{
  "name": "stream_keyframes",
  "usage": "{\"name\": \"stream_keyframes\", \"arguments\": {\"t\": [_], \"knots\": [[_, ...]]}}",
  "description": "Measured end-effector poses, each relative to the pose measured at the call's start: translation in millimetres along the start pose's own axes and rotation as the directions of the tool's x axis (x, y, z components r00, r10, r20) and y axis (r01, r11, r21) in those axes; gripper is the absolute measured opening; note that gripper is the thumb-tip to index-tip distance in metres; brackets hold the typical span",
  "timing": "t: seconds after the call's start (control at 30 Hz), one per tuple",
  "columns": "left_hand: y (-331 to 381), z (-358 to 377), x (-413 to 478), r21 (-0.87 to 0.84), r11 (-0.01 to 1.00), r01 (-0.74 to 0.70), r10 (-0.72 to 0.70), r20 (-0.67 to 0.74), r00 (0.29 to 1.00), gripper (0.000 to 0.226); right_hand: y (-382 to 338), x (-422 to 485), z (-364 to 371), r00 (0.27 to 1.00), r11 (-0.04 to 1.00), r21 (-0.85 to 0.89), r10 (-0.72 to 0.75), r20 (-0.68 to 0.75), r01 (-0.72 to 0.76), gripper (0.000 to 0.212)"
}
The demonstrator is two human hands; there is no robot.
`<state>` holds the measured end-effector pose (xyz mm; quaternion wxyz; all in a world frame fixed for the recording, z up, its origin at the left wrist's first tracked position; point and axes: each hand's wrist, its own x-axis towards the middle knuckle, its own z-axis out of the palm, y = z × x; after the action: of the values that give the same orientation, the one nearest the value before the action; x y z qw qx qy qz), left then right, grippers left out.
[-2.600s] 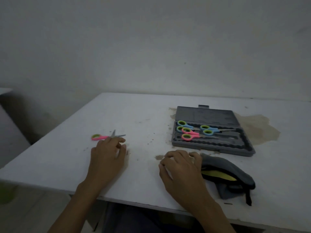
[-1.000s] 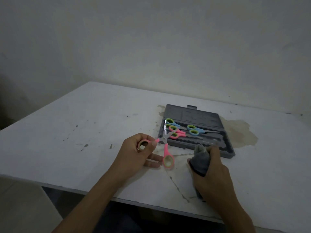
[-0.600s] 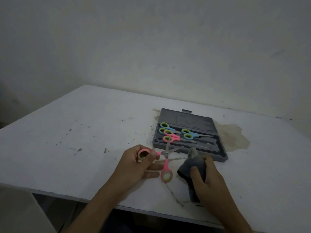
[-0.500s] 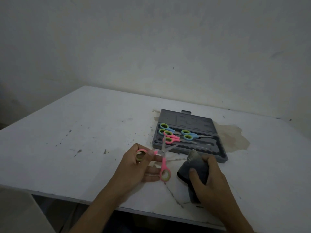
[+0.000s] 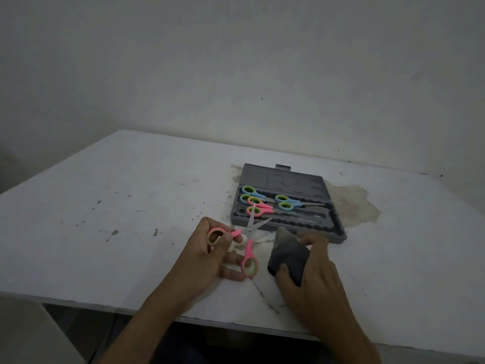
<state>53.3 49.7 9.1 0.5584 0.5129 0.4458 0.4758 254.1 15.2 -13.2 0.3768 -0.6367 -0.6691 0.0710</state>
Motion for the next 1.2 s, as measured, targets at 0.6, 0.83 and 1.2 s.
{"name": "stream_keyframes", "arguments": {"t": [0.6, 0.83, 1.2], "knots": [[-5.9, -1.9, 1.8, 0.046, 0.993, -0.11, 0.111, -0.02, 0.994, 0.011, -0.6, -3.6, -0.8, 0.993, 0.986, 0.152, -0.055, -0.105, 0.071, 0.051], [-7.1, -2.4, 2.0, 0.141, 0.974, -0.178, 0.185, -0.039, 0.982, 0.008, -31.2, 0.9, 10.6, 0.979, 0.98, -0.024, -0.2, -0.033, 0.199, 0.028], [-12.3, -0.9, 5.6, 0.285, 0.938, -0.195, 0.212, -0.029, 0.977, 0.014, -32.8, 11.1, 16.3, 0.963, 0.946, -0.191, -0.27, -0.013, 0.263, 0.034]]}}
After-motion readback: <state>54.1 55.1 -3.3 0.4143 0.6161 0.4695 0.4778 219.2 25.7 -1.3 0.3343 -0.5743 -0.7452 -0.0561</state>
